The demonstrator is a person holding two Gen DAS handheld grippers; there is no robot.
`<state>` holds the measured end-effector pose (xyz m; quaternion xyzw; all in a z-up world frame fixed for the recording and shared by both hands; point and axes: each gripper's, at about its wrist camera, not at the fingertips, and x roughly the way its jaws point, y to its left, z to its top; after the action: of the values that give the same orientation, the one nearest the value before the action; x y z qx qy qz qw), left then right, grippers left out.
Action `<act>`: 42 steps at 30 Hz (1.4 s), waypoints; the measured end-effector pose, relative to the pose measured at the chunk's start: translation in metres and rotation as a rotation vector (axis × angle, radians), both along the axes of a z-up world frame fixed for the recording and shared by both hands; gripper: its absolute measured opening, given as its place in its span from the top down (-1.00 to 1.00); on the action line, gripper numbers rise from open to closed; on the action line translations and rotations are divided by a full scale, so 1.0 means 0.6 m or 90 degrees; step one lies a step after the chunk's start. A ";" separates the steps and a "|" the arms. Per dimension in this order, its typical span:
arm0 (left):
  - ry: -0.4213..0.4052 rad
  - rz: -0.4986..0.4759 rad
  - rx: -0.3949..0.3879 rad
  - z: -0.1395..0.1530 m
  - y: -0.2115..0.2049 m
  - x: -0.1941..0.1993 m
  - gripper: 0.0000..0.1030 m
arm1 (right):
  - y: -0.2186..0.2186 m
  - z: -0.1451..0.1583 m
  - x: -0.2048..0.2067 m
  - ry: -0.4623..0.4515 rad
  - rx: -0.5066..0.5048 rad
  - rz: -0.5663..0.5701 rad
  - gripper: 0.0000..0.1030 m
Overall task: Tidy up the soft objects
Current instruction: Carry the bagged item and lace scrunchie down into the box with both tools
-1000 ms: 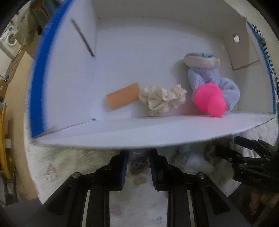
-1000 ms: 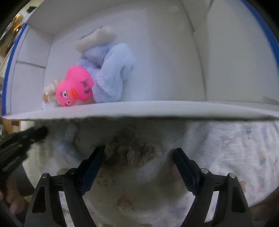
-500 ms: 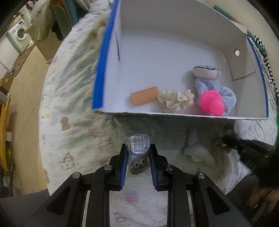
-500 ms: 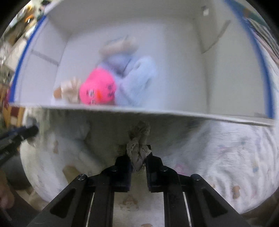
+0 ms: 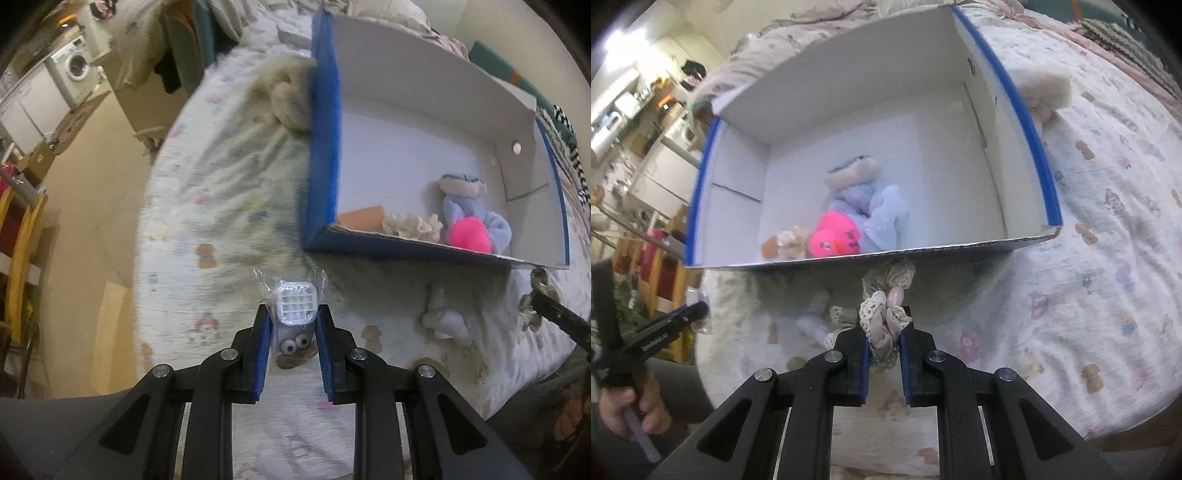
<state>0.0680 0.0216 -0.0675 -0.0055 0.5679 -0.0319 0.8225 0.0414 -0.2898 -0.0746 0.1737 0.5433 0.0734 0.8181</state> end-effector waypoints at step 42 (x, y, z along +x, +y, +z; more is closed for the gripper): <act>-0.133 -0.104 0.026 0.137 -0.151 0.150 0.59 | 0.009 0.117 0.136 -0.145 0.107 0.023 0.70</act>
<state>0.1581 -0.0689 0.0144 0.0607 0.4780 -0.0878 0.8719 0.1227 -0.2844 -0.0042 0.2220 0.4419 0.1528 0.8556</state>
